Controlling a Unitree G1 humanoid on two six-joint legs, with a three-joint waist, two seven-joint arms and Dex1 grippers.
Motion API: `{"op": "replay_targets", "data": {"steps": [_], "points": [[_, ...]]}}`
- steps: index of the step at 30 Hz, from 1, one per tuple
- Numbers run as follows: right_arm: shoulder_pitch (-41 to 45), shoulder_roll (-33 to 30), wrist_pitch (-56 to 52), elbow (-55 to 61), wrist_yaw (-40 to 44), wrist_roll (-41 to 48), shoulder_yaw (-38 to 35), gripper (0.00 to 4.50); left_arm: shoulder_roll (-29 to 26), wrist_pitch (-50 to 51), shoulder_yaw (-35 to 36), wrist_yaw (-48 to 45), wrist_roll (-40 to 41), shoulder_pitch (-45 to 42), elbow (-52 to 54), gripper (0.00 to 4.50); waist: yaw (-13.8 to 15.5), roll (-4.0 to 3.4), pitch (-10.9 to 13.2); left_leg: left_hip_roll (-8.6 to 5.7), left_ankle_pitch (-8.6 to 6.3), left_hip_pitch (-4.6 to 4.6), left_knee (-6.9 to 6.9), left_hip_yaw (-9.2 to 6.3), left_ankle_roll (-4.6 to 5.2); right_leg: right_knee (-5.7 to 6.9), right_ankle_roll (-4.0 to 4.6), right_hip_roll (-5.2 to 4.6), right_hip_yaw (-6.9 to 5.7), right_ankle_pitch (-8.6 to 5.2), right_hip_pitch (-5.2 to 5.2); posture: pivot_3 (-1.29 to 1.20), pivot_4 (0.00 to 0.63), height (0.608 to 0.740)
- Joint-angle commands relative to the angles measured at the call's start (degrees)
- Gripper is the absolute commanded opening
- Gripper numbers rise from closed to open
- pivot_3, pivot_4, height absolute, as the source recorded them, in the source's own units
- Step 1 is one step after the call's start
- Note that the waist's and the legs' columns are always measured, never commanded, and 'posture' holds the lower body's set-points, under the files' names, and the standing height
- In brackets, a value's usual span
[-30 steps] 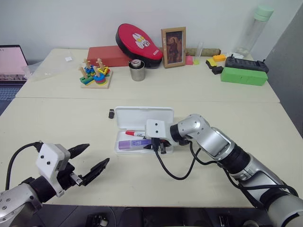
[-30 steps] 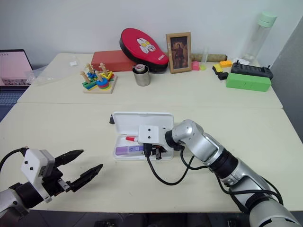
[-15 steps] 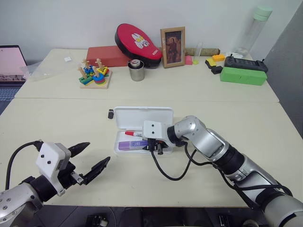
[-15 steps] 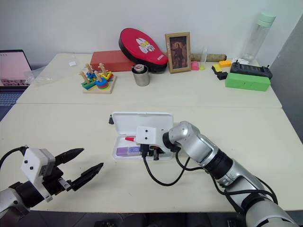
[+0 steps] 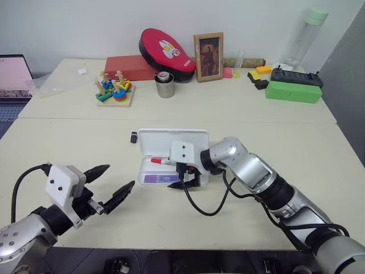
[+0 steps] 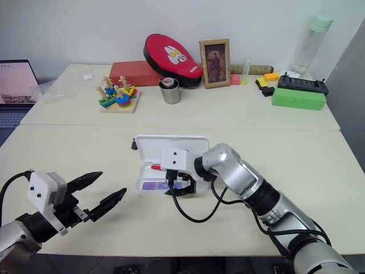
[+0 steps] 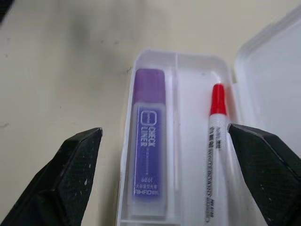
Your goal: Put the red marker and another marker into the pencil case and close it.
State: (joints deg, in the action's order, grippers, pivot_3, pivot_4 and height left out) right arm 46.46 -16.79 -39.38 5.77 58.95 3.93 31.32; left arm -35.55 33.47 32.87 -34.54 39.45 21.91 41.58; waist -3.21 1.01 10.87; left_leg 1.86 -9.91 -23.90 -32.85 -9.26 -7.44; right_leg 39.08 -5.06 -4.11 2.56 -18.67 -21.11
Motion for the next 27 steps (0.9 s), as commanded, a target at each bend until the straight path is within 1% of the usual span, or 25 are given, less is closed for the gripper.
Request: {"op": "replay_targets", "data": {"steps": [1,3,5,9,18,23,27], "points": [[2.60,1.38,-2.36,4.68,1.55,9.15,-10.28,4.46,0.63,1.94,2.14,7.82,-0.62,-5.93,-4.42,4.50,0.06,0.02,-0.01,0.00,0.00,0.00,0.00,-0.02,0.00,0.03,0.00,0.00,-0.02,0.00,0.00,0.00,0.150,0.740],[4.05,2.91,-3.76,5.12,0.63,13.43,-15.17,4.46,0.23,3.15,1.95,10.86,-2.18,-9.20,-8.04,4.50,-0.01,0.03,-0.02,0.00,0.00,0.00,-0.01,-0.04,0.00,0.05,-0.01,0.01,-0.04,0.00,0.01,0.00,0.150,0.740],[5.90,3.93,-4.48,4.57,-1.14,15.70,-18.76,4.46,-0.10,5.06,1.63,12.60,-2.31,-11.83,-11.85,4.50,-0.13,0.03,-0.02,0.00,0.00,0.01,-0.02,-0.03,0.00,0.05,-0.01,0.01,-0.04,0.01,0.01,0.00,0.150,0.740],[9.20,5.86,-3.99,0.32,-7.02,15.73,-22.61,4.46,-1.83,4.90,-4.38,13.43,-7.93,-16.81,-20.30,4.50,-0.19,0.02,-0.01,0.00,0.00,0.01,0.01,-0.03,0.00,0.09,-0.01,0.01,-0.03,0.01,-0.03,0.00,0.150,0.740],[10.30,4.85,-2.91,-1.31,-11.02,15.61,-23.01,4.46,-1.53,3.74,-17.05,10.17,-14.36,-31.82,-36.28,4.50,-0.06,0.02,-0.02,0.00,0.01,-0.02,0.01,-0.04,-0.01,0.14,-0.01,0.01,-0.06,0.01,-0.05,0.00,0.150,0.740],[9.96,4.15,-2.91,-0.80,-12.37,16.07,-22.98,4.46,-0.64,2.96,-20.54,9.36,-16.58,-37.10,-41.49,4.50,-0.39,0.02,-0.01,0.00,0.01,-0.02,0.00,-0.02,-0.01,0.32,0.00,0.01,-0.03,0.01,-0.15,0.00,0.150,0.740],[9.76,3.81,-2.25,-1.31,-12.99,16.05,-22.91,4.46,1.17,2.02,-22.63,9.60,-18.29,-42.50,-46.83,4.50,-0.49,0.00,0.00,0.00,0.03,-0.02,-0.01,-0.03,-0.02,0.41,-0.01,0.01,-0.05,0.01,-0.18,0.00,0.150,0.740]]}}
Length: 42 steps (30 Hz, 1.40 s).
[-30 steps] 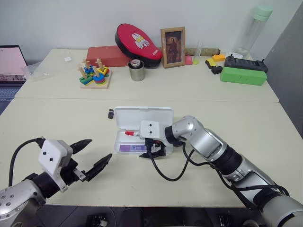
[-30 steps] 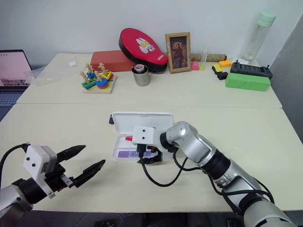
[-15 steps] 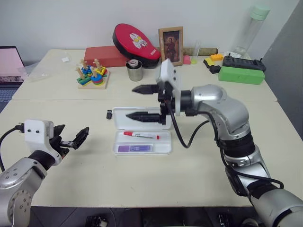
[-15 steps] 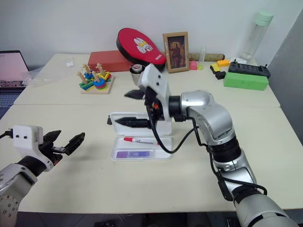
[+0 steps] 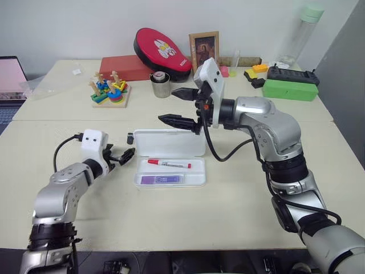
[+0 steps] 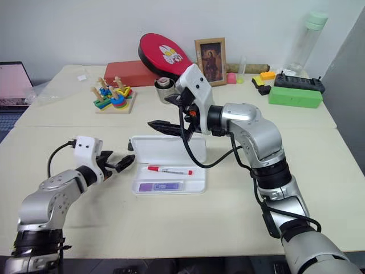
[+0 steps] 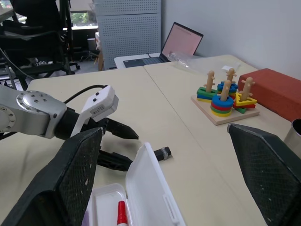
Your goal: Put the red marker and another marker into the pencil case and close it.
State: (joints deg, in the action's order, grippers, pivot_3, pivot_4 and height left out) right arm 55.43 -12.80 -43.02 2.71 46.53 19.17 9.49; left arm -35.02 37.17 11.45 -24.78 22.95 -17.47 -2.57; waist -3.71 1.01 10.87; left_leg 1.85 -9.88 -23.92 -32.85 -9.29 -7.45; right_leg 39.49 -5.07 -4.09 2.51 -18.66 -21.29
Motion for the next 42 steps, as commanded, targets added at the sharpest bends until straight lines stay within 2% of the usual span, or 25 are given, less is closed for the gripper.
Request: {"op": "replay_targets", "data": {"steps": [1,11,17,31,33,38,42], "points": [[0.81,-0.22,1.46,1.67,-0.67,0.83,-1.03,4.46,0.95,-2.37,-1.75,-0.23,-2.56,-4.07,-3.82,4.50,-0.01,0.00,0.00,0.00,0.00,0.00,-0.02,0.01,0.00,0.01,0.00,0.00,0.01,0.00,0.01,0.00,0.150,0.740],[0.99,-0.33,1.43,1.76,-1.20,1.05,-0.91,4.46,3.38,-5.57,-4.83,0.49,-7.99,-10.84,-13.66,4.50,-0.06,0.00,0.00,0.00,0.03,0.00,-0.04,0.01,-0.03,0.04,0.00,0.00,0.01,0.00,0.00,0.00,0.150,0.740],[0.96,-0.61,1.31,1.91,-1.35,1.14,-0.98,4.50,3.49,-4.81,-3.78,0.11,-8.04,-9.70,-12.49,3.44,-0.09,0.00,0.00,0.00,0.03,0.01,-0.04,0.01,-0.04,0.07,0.00,0.00,0.02,0.00,0.01,0.00,0.150,0.740],[1.09,-0.61,2.10,1.06,-0.59,1.61,-0.81,4.50,2.92,-2.24,-0.16,1.77,-7.78,-5.88,-6.76,0.60,-1.05,0.00,0.00,0.00,0.04,0.02,-0.04,0.00,-0.03,0.12,0.00,0.00,0.03,0.00,0.00,0.00,0.150,0.740],[1.03,-0.57,2.17,1.05,-0.49,1.67,-0.81,4.50,3.13,-2.57,0.91,2.56,-7.57,-5.89,-6.73,0.38,-1.07,0.00,0.00,0.00,0.04,0.03,-0.04,0.01,-0.03,0.12,0.00,0.00,0.03,0.00,0.00,0.00,0.150,0.740],[0.75,-0.77,2.13,1.21,-0.09,2.18,-1.41,4.50,3.51,-4.83,4.39,6.17,-7.68,-5.95,-5.92,0.37,-1.22,0.00,0.00,0.00,0.04,0.02,-0.04,0.00,-0.03,0.13,0.00,0.00,0.02,0.00,-0.02,0.00,0.150,0.740],[0.44,-2.52,1.57,2.06,2.29,5.54,-4.24,4.50,3.34,-15.01,10.37,8.88,-6.37,-9.72,-0.19,0.37,-1.05,0.03,0.01,0.00,0.05,-0.01,-0.05,0.00,-0.04,0.12,0.00,0.00,0.02,0.00,-0.02,0.00,0.150,0.740]]}}
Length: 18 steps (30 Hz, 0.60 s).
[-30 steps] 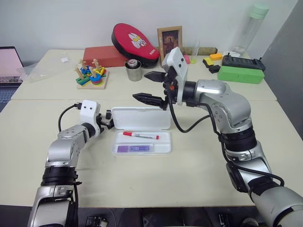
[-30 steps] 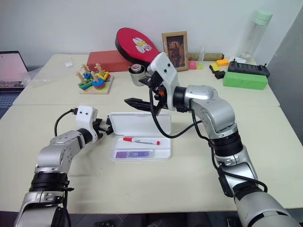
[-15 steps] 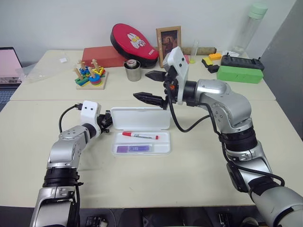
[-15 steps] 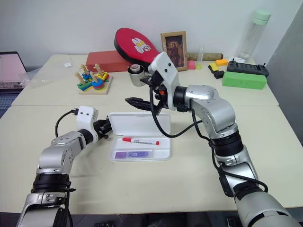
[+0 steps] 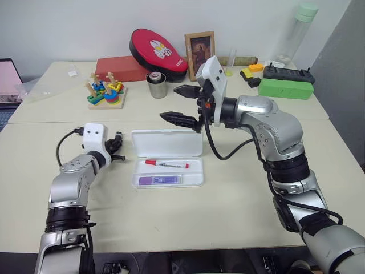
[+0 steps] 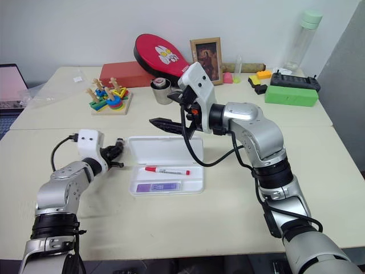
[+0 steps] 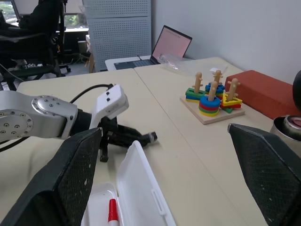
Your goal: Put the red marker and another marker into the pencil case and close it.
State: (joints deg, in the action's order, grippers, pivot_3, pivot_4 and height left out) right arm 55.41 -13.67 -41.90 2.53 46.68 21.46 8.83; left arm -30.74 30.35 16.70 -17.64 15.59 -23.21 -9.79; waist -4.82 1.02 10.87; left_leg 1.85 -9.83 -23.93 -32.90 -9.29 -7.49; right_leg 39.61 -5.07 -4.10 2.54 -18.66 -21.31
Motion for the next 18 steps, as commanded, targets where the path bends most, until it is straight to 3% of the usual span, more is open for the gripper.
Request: {"op": "replay_targets", "data": {"steps": [1,6,12,18], "points": [[0.34,-2.63,-0.01,2.65,3.16,4.49,-4.44,4.50,-0.91,-8.84,5.83,0.99,2.62,-5.57,9.02,0.37,0.34,0.03,0.00,0.00,0.01,-0.04,-0.01,-0.01,-0.02,-0.01,0.00,0.00,-0.02,0.00,-0.02,0.00,0.150,0.740],[-1.92,-10.17,-2.61,7.39,9.99,12.37,-9.31,4.50,-2.99,-4.05,-0.18,-9.32,9.50,-10.87,20.73,0.37,1.88,0.04,0.00,0.00,0.02,-0.15,-0.04,-0.03,-0.05,-0.25,-0.01,-0.01,-0.06,0.01,0.06,0.00,0.150,0.740],[-5.36,-18.18,-5.44,11.55,13.42,19.78,-14.97,4.50,-6.70,8.30,-11.91,-22.10,18.54,-13.73,30.82,0.37,1.54,0.03,0.00,0.00,0.01,-0.14,0.00,0.01,-0.02,-0.47,-0.02,-0.01,-0.06,0.01,0.15,0.00,0.150,0.740],[-10.83,-23.39,-5.33,14.41,11.36,19.00,-15.31,4.50,-13.11,9.00,-23.29,-33.59,15.72,-10.38,32.83,0.37,0.05,-0.04,0.04,0.00,-0.01,-0.10,0.03,0.05,0.01,-0.46,-0.02,0.00,-0.01,0.01,0.14,0.00,0.150,0.740]]}}
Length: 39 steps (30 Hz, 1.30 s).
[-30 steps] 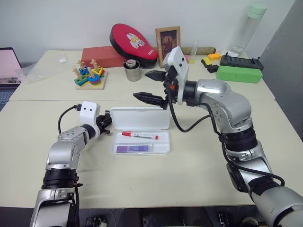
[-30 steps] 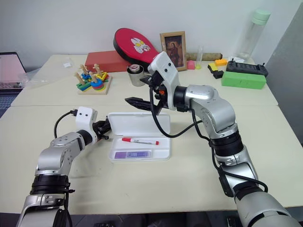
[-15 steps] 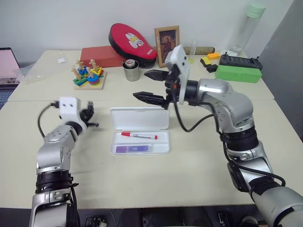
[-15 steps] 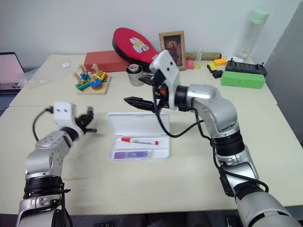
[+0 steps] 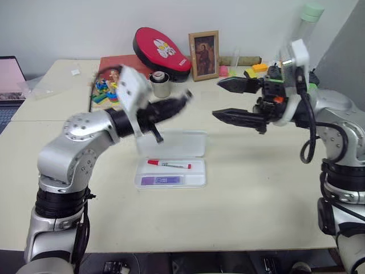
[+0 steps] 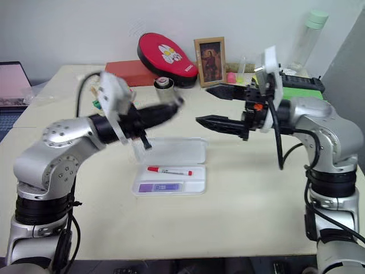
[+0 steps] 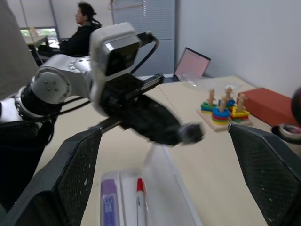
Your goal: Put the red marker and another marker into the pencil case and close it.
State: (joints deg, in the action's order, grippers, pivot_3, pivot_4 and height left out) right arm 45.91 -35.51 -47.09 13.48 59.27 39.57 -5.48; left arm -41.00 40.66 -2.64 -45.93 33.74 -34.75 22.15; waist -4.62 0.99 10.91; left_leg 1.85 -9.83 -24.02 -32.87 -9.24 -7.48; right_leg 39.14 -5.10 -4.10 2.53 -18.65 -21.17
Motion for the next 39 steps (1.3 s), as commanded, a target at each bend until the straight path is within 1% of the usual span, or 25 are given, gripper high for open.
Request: {"op": "replay_targets", "data": {"steps": [1,5,9,12,22,26,37,38,39], "points": [[-2.06,-1.97,-0.44,4.24,-1.94,0.86,-0.86,4.50,-3.78,-2.22,-5.67,-6.73,-3.78,1.54,0.57,0.37,-0.18,-0.03,0.02,0.00,0.00,0.01,-0.01,0.00,0.00,0.01,0.00,0.00,0.01,0.00,0.00,0.00,0.150,0.740],[-5.32,-2.37,-1.57,7.68,-4.66,1.18,-0.17,4.50,-5.45,-5.27,-11.60,-11.15,-8.40,3.42,-0.67,0.37,-0.02,-0.05,0.03,0.00,0.00,-0.01,-0.02,0.00,0.00,-0.01,0.00,0.00,0.01,0.00,0.01,0.00,0.150,0.740],[-8.35,-2.89,-1.45,9.63,-6.88,-1.03,2.05,4.50,-3.77,-7.16,-13.98,-13.01,-10.33,4.83,-3.48,0.37,0.23,-0.05,0.03,0.00,0.00,-0.04,-0.03,0.00,0.00,-0.05,0.00,0.00,0.00,0.00,0.02,0.00,0.150,0.740],[-10.08,-3.88,-1.30,10.85,-7.47,-2.02,4.28,4.50,-3.79,-9.62,-16.57,-14.35,-14.11,5.35,-5.99,0.37,0.38,-0.05,0.03,0.00,0.00,-0.05,-0.04,-0.01,0.00,-0.04,0.00,0.00,-0.01,0.00,0.00,0.00,0.150,0.740],[-11.45,-4.31,-1.29,11.94,-8.33,-1.74,6.00,4.50,-0.26,-10.21,-16.92,-15.71,-15.60,6.13,-8.36,0.37,0.61,-0.05,0.03,0.00,0.00,-0.06,-0.05,-0.01,0.00,-0.05,-0.01,0.00,-0.01,0.00,0.01,0.00,0.150,0.740],[-11.94,-4.59,-1.48,12.37,-8.08,-1.57,6.33,4.50,-0.47,-9.99,-18.34,-16.39,-17.57,6.51,-8.70,0.37,0.77,-0.05,0.03,0.00,0.00,-0.06,-0.06,-0.01,0.00,-0.04,-0.01,0.00,-0.01,0.00,0.01,0.00,0.150,0.740],[-11.91,-4.43,-1.46,12.43,-8.37,-1.73,6.50,4.50,0.08,-9.27,-18.14,-17.52,-19.27,6.42,-8.69,0.37,1.34,-0.05,0.03,0.00,0.00,-0.06,-0.07,-0.01,0.00,-0.04,-0.01,0.00,-0.02,0.00,0.02,0.00,0.150,0.740],[-11.89,-4.39,-1.45,12.42,-8.39,-1.72,6.52,4.50,0.15,-9.15,-18.09,-17.58,-19.29,6.35,-8.71,0.72,1.34,-0.05,0.03,0.00,0.00,-0.06,-0.07,-0.01,0.00,-0.04,-0.01,0.00,-0.02,0.00,0.02,0.00,0.150,0.740],[-11.89,-4.36,-1.41,12.37,-8.39,-1.77,6.58,4.50,0.27,-9.14,-18.03,-17.57,-19.37,6.22,-8.83,0.72,1.34,-0.05,0.03,0.00,0.00,-0.06,-0.07,-0.01,0.00,-0.04,-0.01,0.00,-0.02,0.00,0.02,0.00,0.150,0.740]]}}
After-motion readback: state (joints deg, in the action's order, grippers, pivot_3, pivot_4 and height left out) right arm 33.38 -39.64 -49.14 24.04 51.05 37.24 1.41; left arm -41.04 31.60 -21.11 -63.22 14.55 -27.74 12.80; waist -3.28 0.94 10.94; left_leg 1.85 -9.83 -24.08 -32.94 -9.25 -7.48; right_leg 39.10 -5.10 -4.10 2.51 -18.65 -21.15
